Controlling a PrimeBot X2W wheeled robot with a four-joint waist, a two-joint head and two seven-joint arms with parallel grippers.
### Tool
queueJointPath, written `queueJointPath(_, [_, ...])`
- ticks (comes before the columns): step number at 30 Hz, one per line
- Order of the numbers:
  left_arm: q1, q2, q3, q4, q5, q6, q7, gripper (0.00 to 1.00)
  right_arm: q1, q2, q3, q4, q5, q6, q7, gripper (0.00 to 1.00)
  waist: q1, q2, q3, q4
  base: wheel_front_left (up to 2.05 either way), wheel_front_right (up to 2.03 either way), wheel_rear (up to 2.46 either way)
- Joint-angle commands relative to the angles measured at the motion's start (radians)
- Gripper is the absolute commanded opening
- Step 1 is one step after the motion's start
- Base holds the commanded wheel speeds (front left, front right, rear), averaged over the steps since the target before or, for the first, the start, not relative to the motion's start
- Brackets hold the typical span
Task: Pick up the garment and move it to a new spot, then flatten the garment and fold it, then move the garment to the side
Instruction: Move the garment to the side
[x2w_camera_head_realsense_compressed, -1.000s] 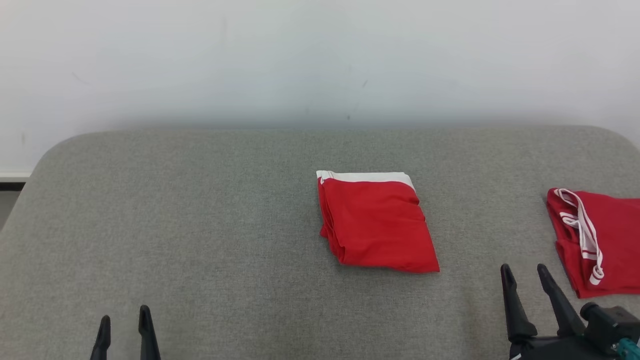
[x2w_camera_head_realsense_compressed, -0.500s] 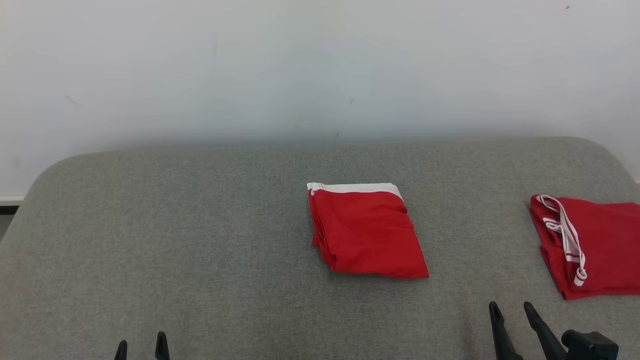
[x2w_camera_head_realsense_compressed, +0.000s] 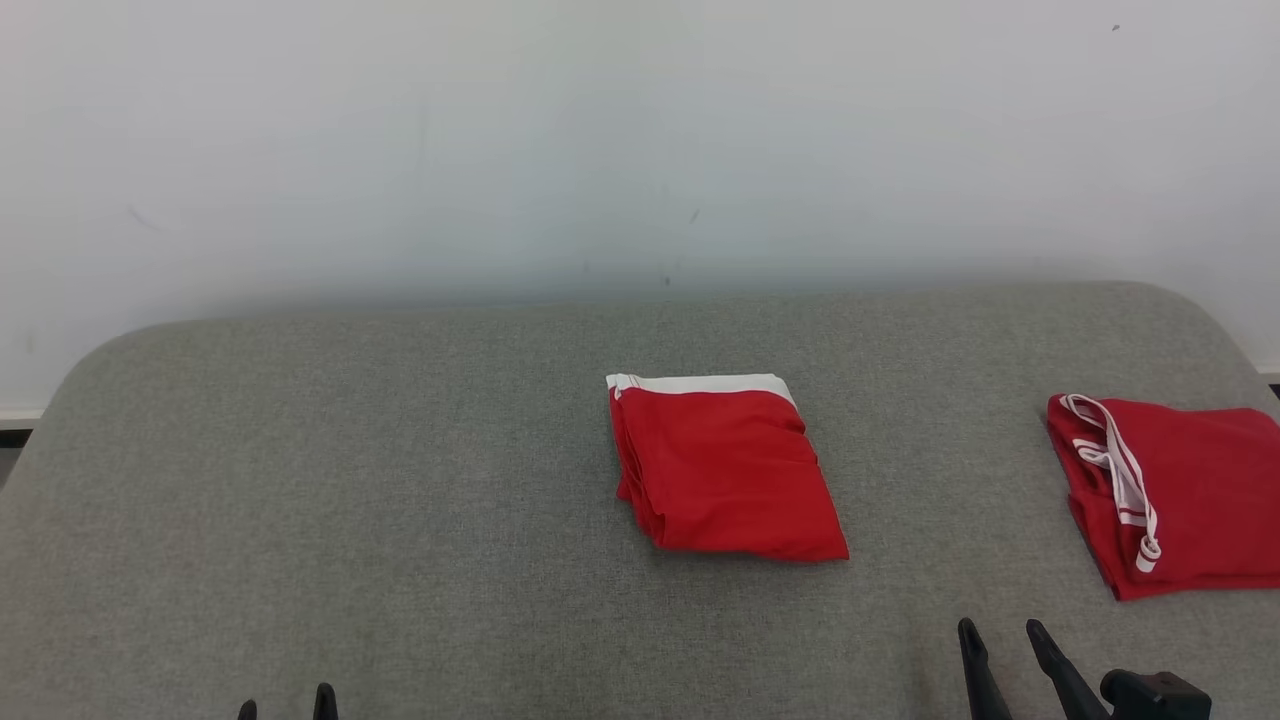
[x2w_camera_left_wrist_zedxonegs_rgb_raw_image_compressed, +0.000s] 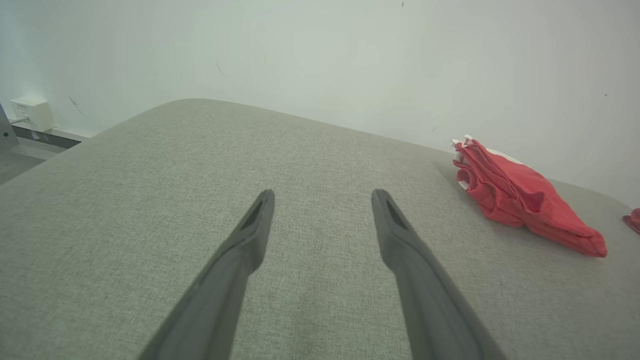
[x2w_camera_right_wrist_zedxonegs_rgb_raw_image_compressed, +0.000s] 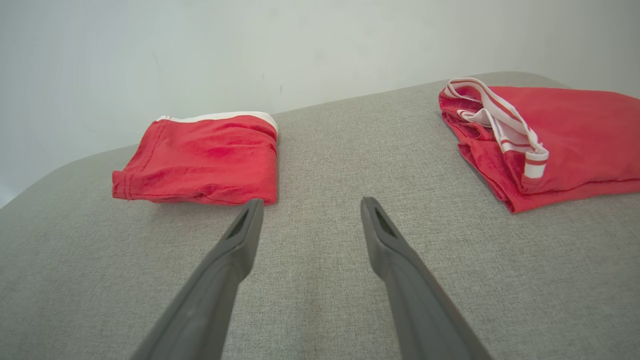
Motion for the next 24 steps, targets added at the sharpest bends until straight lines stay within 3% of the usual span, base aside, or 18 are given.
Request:
queueJointPath(1, [0.010,0.000,0.002,-0.003,0.000,-0.006,-0.003,1.00,0.000,0.003,0.000,0.003,-0.008,-0.002,0.002,1.00,0.0000,0.0000,-0.001,-0.002,0.00,0.00,0.00])
queueJointPath(15, [0.018,0.000,-0.008,-0.007,-0.003,-0.006,-0.003,1.00,-0.040,0.017,0.003,-0.004,0.005,-0.002,0.036,1.00,0.0000,0.0000,-0.002,0.009,0.00,0.00,0.00])
queueJointPath(24, [0.018,0.000,-0.016,-0.017,-0.014,-0.003,-0.003,1.00,-0.281,0.018,-0.007,0.049,0.071,-0.002,0.337,1.00,0.0000,0.0000,0.035,0.038,0.00,0.00,0.00])
